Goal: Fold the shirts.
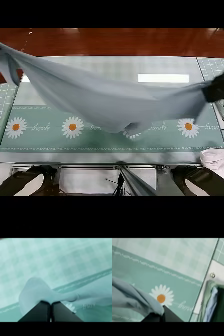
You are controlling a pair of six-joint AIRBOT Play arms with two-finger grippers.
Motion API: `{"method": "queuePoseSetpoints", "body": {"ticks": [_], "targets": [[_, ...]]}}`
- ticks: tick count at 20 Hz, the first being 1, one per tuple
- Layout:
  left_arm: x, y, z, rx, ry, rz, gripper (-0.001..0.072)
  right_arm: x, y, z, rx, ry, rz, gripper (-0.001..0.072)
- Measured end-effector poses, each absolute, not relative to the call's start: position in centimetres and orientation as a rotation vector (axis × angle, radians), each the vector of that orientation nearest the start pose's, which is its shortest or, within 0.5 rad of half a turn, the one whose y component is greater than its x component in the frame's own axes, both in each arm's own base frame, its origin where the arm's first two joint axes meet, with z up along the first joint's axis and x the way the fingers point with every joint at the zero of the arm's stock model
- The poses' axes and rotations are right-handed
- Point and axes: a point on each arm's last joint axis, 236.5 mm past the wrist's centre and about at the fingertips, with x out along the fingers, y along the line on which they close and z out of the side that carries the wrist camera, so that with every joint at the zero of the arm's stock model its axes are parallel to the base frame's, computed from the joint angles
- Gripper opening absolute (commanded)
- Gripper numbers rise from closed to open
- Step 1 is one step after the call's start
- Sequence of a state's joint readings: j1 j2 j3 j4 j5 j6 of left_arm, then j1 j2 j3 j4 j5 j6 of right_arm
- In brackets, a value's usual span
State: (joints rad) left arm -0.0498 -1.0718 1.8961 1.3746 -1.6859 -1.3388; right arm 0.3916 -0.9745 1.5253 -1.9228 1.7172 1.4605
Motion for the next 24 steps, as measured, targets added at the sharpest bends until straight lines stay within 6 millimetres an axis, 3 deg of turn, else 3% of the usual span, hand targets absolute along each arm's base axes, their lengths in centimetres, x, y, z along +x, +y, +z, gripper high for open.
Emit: {"method": "queuePoseSetpoints", "body": {"ticks": [5,10,17,21,24], "targets": [[36.5,-6.3,23.0,0.168,1.062,-0.367,0.0022,36.7,3.5,14.3,-0.515,1.184,0.074,0.0025],[40.6,-7.9,16.0,0.133,1.213,-0.425,0.0022,41.0,2.9,6.2,-0.343,1.317,0.125,0.0026],[44.9,-10.3,6.8,0.101,1.348,-0.471,0.0022,44.8,3.3,1.2,-0.12,1.31,0.182,0.0026],[45.3,-11.0,2.1,0.088,1.448,-0.486,0.0022,44.9,3.4,-1.6,-0.11,1.363,0.212,0.0025],[45.1,-11.1,0.0,0.083,1.502,-0.489,0.0023,44.8,3.4,-2.8,-0.12,1.389,0.233,0.0026]]}}
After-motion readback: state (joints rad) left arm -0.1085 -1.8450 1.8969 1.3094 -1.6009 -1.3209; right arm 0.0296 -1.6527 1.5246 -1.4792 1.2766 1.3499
